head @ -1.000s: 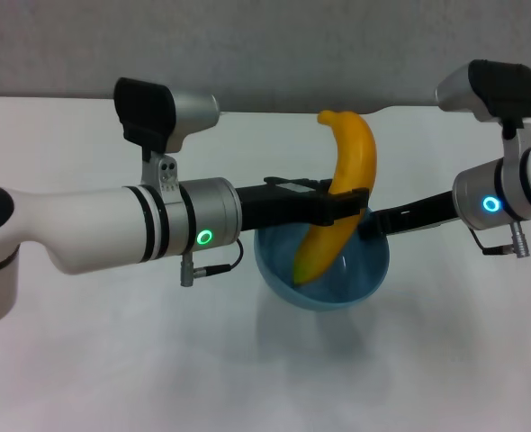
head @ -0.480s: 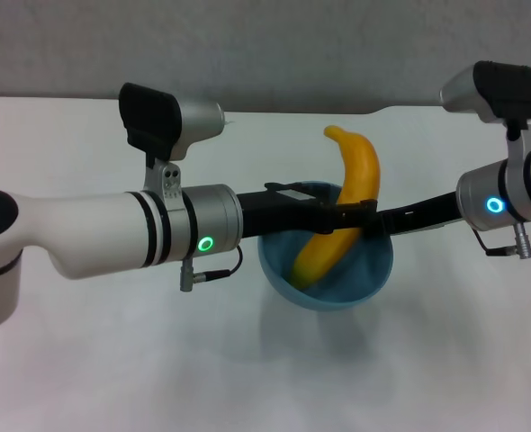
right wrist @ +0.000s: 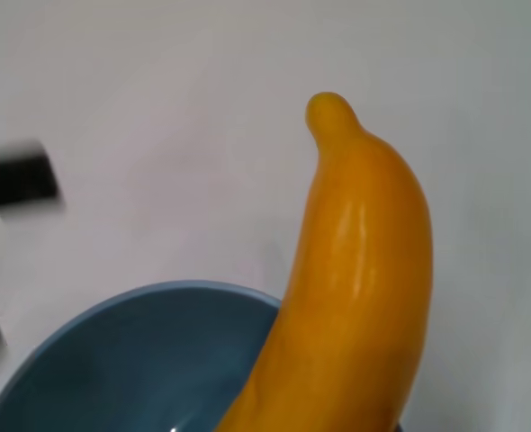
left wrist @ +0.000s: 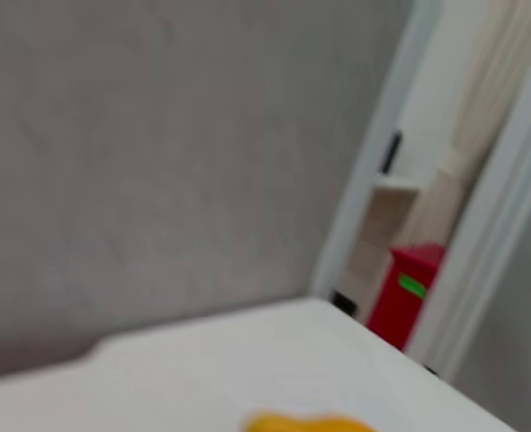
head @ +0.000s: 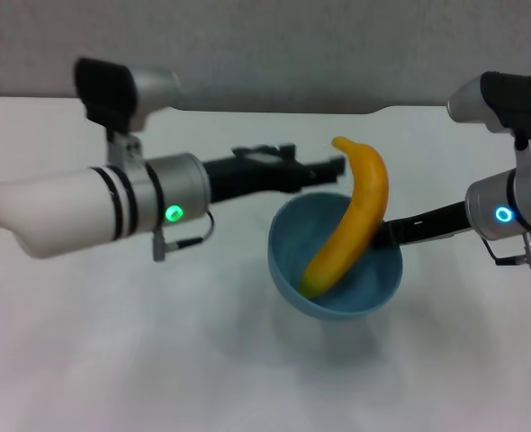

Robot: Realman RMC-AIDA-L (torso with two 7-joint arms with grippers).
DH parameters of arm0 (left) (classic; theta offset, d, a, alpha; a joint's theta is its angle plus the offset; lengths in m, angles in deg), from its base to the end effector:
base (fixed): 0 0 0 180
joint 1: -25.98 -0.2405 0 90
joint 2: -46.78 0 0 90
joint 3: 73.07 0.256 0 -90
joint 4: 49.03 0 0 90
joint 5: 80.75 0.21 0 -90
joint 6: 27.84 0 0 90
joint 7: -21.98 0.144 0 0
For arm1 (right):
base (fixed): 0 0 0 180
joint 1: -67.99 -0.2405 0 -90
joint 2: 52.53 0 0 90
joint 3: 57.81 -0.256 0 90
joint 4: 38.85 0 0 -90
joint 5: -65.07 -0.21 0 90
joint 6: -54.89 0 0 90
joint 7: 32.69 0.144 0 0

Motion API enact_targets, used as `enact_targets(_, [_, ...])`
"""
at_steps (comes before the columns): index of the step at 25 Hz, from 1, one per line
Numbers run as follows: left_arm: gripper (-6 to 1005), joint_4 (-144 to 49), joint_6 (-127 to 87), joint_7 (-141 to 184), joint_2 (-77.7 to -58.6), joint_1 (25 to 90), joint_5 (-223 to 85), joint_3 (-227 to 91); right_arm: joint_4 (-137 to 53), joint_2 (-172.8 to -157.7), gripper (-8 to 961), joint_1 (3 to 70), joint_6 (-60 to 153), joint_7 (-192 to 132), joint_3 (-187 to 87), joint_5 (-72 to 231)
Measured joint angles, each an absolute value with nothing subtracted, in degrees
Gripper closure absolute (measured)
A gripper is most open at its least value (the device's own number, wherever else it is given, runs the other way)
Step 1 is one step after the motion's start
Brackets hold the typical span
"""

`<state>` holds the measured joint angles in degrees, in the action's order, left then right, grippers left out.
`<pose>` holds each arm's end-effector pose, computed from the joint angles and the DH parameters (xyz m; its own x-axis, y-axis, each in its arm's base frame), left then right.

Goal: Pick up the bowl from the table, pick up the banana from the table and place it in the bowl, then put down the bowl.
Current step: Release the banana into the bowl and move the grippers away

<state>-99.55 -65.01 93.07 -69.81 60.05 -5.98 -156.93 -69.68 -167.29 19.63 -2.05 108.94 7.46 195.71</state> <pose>-0.1454 0.4058 -0.0586 0.6479 0.4523 0.6129 0.6900 -0.6893 -0.2208 0.2313 0.4277 -0.0324 0.4878 -0.8418 -0.2313 -0.8502 -0.3979 -0.3448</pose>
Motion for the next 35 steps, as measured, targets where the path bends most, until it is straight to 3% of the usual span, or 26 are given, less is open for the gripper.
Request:
enact_targets(16, [100, -103.9, -57.4, 120.7, -70.20, 50.9, -6.3, -168.9, -69.6, -166.44, 927, 17.0, -4.9, 113.8, 6.6, 203.7])
enact_targets(35, [103, -100.3, -53.3, 141.5, -69.99, 47.4, -25.8, -170.3, -61.0, -167.57, 927, 6.9, 0.5, 111.7, 7.1, 205.8])
